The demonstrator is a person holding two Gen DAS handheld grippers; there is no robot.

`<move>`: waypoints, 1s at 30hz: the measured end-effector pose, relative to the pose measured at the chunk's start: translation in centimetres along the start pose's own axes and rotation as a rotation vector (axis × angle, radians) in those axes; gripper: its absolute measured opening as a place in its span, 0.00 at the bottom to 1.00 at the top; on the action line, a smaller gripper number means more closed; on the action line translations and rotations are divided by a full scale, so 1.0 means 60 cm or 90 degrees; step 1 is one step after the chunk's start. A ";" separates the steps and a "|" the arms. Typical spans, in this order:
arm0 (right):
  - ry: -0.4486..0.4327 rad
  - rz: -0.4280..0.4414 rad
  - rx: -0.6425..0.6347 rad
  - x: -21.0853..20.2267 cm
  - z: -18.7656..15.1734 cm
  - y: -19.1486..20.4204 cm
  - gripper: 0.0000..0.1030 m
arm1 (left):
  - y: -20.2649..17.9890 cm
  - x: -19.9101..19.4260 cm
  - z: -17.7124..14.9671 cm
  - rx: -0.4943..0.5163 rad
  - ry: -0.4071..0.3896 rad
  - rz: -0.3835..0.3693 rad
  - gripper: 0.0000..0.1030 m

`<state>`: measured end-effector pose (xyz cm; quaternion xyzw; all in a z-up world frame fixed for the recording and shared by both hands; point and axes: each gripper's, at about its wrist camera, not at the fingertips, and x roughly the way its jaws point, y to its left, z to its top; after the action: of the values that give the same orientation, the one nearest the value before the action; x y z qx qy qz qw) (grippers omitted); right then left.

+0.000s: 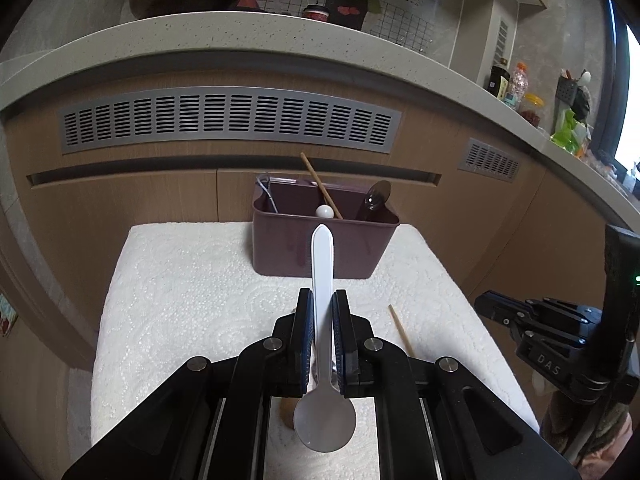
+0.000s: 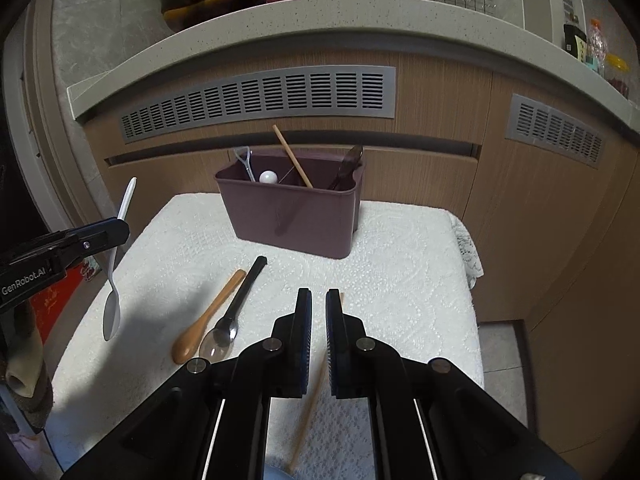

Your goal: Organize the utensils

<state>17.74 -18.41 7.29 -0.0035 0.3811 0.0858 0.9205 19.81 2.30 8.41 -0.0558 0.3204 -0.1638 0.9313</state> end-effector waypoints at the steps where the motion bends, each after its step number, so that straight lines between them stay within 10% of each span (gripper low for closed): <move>1: 0.007 -0.001 0.003 0.006 -0.003 -0.004 0.06 | 0.000 -0.001 -0.001 -0.002 -0.001 0.000 0.10; 16: 0.206 -0.038 0.068 0.203 -0.058 -0.013 0.14 | 0.045 0.020 -0.039 -0.045 0.016 0.002 0.10; 30: 0.064 0.008 0.051 0.080 0.001 -0.016 0.05 | 0.043 0.039 -0.038 -0.050 0.027 -0.010 0.10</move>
<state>21.27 -18.59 3.90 0.0311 0.4302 0.0759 0.8990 20.84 3.93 4.71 -0.0913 0.3460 -0.1595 0.9200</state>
